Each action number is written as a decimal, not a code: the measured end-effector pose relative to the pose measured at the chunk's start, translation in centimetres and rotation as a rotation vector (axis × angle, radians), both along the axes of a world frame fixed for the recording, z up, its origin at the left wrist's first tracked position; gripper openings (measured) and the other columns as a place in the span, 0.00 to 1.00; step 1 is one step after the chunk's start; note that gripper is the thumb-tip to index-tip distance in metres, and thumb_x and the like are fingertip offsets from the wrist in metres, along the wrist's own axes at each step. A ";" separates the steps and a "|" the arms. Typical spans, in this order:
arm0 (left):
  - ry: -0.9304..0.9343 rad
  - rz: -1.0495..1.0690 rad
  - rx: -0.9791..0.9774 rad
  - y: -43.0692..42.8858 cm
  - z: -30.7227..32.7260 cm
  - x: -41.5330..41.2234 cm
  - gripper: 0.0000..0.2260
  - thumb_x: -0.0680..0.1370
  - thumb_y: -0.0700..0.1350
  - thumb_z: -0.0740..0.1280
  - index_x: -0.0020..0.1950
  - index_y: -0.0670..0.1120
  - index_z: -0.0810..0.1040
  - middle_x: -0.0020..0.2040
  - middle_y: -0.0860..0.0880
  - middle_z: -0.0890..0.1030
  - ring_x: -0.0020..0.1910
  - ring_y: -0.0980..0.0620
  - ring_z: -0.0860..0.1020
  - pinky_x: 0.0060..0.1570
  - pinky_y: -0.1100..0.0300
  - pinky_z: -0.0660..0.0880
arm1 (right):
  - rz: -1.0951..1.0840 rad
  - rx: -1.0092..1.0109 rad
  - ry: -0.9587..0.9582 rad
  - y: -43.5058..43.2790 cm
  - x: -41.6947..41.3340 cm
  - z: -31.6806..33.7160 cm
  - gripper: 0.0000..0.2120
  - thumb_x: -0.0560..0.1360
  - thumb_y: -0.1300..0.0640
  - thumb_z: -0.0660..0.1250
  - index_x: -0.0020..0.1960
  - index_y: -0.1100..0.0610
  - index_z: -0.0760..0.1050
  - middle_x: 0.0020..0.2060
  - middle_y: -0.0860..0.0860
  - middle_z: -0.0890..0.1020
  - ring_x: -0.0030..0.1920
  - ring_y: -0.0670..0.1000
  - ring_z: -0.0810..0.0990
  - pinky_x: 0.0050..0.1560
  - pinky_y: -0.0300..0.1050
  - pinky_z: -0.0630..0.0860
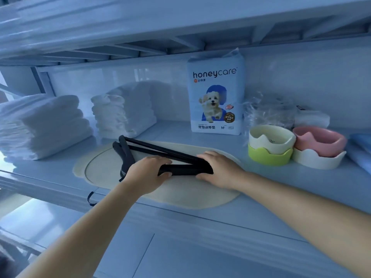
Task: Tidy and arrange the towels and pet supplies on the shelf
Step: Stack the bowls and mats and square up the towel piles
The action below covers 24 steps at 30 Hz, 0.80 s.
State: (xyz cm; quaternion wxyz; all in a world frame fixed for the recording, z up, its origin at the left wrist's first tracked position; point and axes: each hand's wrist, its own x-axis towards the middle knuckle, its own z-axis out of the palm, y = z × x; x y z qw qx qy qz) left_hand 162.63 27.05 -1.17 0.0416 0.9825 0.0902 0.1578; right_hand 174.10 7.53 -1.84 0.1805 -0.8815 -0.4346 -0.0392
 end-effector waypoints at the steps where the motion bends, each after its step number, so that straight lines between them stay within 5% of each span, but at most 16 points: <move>1: 0.015 -0.005 0.016 0.5 -0.1 0.0 0.17 0.77 0.55 0.62 0.66 0.57 0.71 0.61 0.57 0.76 0.61 0.53 0.73 0.50 0.59 0.72 | -0.029 -0.021 -0.002 0.3 -0.1 0.0 0.31 0.74 0.43 0.66 0.72 0.52 0.61 0.70 0.50 0.66 0.69 0.51 0.66 0.67 0.47 0.65; 10: 0.039 -0.103 0.066 3.2 -0.3 0.2 0.09 0.77 0.53 0.62 0.56 0.56 0.74 0.45 0.56 0.77 0.49 0.52 0.76 0.35 0.60 0.64 | -0.151 -0.111 0.028 1.9 -1.1 0.3 0.29 0.75 0.43 0.65 0.70 0.55 0.63 0.67 0.52 0.71 0.66 0.54 0.70 0.63 0.50 0.69; 17: 0.078 -0.147 0.083 3.4 0.2 0.5 0.05 0.76 0.52 0.63 0.50 0.54 0.75 0.43 0.55 0.76 0.45 0.50 0.75 0.35 0.59 0.66 | -0.209 -0.134 0.057 1.9 -1.5 0.6 0.19 0.72 0.42 0.66 0.52 0.56 0.71 0.52 0.51 0.77 0.53 0.53 0.75 0.52 0.48 0.73; 24: 0.075 -0.206 0.101 3.3 0.4 0.6 0.05 0.76 0.51 0.64 0.50 0.55 0.76 0.40 0.56 0.75 0.42 0.51 0.74 0.36 0.60 0.67 | -0.241 -0.068 0.090 1.2 -1.9 0.5 0.17 0.68 0.43 0.71 0.49 0.53 0.75 0.45 0.49 0.79 0.47 0.50 0.77 0.48 0.47 0.75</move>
